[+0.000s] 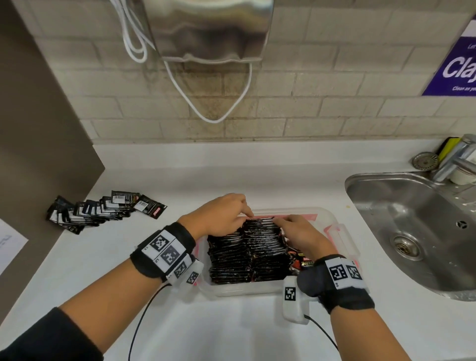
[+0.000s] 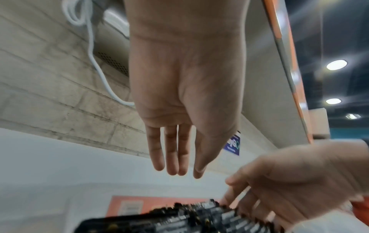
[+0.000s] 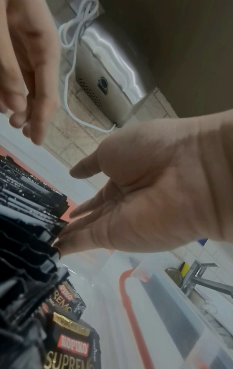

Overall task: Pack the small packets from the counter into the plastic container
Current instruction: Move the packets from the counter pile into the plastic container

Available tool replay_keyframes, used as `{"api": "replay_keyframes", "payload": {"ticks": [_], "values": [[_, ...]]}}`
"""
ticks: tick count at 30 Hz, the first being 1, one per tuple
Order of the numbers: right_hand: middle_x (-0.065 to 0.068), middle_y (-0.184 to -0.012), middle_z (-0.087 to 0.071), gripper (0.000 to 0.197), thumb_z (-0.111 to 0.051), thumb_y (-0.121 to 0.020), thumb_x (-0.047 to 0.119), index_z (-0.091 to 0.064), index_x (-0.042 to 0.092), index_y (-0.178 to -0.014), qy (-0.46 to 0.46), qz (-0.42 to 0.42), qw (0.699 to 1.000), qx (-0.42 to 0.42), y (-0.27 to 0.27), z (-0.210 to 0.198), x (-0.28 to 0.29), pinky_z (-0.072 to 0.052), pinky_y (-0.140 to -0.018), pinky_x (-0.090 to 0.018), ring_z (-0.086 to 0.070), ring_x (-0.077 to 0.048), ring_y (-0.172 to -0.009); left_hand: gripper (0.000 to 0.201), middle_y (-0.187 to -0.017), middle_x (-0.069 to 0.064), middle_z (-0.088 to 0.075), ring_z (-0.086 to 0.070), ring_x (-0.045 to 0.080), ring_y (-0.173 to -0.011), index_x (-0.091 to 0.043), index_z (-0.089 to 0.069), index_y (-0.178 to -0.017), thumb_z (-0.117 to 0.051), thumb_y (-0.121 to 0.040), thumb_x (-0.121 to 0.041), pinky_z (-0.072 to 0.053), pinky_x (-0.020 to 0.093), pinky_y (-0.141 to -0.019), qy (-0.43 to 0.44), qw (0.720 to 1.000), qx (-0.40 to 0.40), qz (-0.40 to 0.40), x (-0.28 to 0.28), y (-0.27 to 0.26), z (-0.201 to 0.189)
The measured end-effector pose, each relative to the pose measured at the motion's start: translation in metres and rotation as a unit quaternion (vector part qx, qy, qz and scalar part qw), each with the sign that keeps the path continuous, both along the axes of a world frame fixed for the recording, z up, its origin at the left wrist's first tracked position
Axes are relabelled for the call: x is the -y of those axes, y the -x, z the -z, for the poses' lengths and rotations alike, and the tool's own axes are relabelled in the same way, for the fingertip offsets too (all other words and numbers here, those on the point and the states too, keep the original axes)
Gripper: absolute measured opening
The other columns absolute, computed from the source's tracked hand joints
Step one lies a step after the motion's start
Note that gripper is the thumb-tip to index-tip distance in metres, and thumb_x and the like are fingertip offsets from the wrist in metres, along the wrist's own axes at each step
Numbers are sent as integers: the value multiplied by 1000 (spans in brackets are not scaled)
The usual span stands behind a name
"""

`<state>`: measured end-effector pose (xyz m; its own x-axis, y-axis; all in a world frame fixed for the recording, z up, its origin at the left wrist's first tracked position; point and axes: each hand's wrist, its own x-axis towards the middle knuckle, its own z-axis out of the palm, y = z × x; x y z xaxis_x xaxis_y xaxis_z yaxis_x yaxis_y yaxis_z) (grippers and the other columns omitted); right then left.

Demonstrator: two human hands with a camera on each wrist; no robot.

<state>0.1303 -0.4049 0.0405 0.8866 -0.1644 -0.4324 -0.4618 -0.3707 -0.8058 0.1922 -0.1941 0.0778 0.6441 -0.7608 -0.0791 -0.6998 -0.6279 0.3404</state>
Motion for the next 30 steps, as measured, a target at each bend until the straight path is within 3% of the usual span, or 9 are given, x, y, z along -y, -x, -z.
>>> {"api": "replay_keyframes", "payload": {"ticks": [4,6,10,12,15,20,23,25,30], "values": [[-9,-97,-76,33,-54,-100,35,-66,5,-107,-82,-7,995,-48,1,2,-7,-57,-88,-41,-72,-25,-92,28,-111,-1,-56,-51,11,-101,-19,-68,-124,-54,-99,-19,-39,24,-88,57,997,-6,-55,-33,-6,-10],[-10,-103,-75,36,-55,-99,36,-64,4,-113,-79,-4,996,-51,1,-1,-9,-55,-92,-44,-72,-25,-95,26,-109,-3,-57,-55,11,-98,-19,-69,-122,-56,-99,-18,-41,23,-87,75,994,-9,-78,-50,-9,-11],[-7,-138,-55,64,-52,-96,54,-49,7,-138,92,-34,994,-42,-2,-23,-8,-42,-108,-46,-53,-26,-122,23,-104,-7,-60,-59,8,-93,-20,-73,-114,-59,-96,-16,-40,17,-84,122,984,-15,-130,-88,-16,-6],[-8,-142,-52,64,-53,-94,55,-51,9,-139,163,-44,985,-14,-5,-42,-13,-41,-108,-48,-51,-25,-122,20,-103,-9,-62,-59,5,-92,-22,-74,-110,-61,-96,-17,-40,16,-83,144,976,-20,-164,-110,-20,-1],[-5,-137,-57,56,-57,-93,53,-57,16,-134,174,-43,983,32,-8,-77,-32,-40,-108,-45,-52,-24,-123,16,-98,-12,-64,-61,4,-90,-24,-74,-104,-64,-94,-16,-45,19,-81,181,958,-36,-220,-143,-26,4],[5,-128,-61,53,-59,-90,57,-57,28,-134,117,-122,981,95,-9,-131,-99,-42,-108,-41,-59,-18,-116,16,-100,-3,-71,-64,9,-86,-19,-75,-104,-65,-93,-12,-49,15,-76,210,917,-23,-337,-199,-39,3],[9,-118,-63,53,-60,-90,55,-55,28,-136,93,-192,969,127,-17,-146,-149,-46,-104,-37,-62,-13,-109,18,-100,-1,-71,-63,15,-91,-16,-74,-106,-62,-94,-10,-49,25,-85,212,893,-10,-396,-230,-47,-3],[8,-116,-65,54,-60,-91,51,-53,24,-138,91,-232,959,136,-29,-144,-183,-47,-102,-34,-62,-12,-107,21,-102,2,-70,-62,16,-95,-15,-74,-109,-61,-94,-8,-44,24,-90,205,884,-4,-421,-247,-54,-7],[-7,-136,-56,62,-59,-94,45,-43,14,-145,122,-301,940,103,-65,-104,-256,-42,-98,-28,-55,-22,-120,27,-111,6,-68,-61,20,-106,-16,-72,-113,-56,-94,-7,-43,25,-98,164,883,-25,-439,-281,-78,-5]]}}
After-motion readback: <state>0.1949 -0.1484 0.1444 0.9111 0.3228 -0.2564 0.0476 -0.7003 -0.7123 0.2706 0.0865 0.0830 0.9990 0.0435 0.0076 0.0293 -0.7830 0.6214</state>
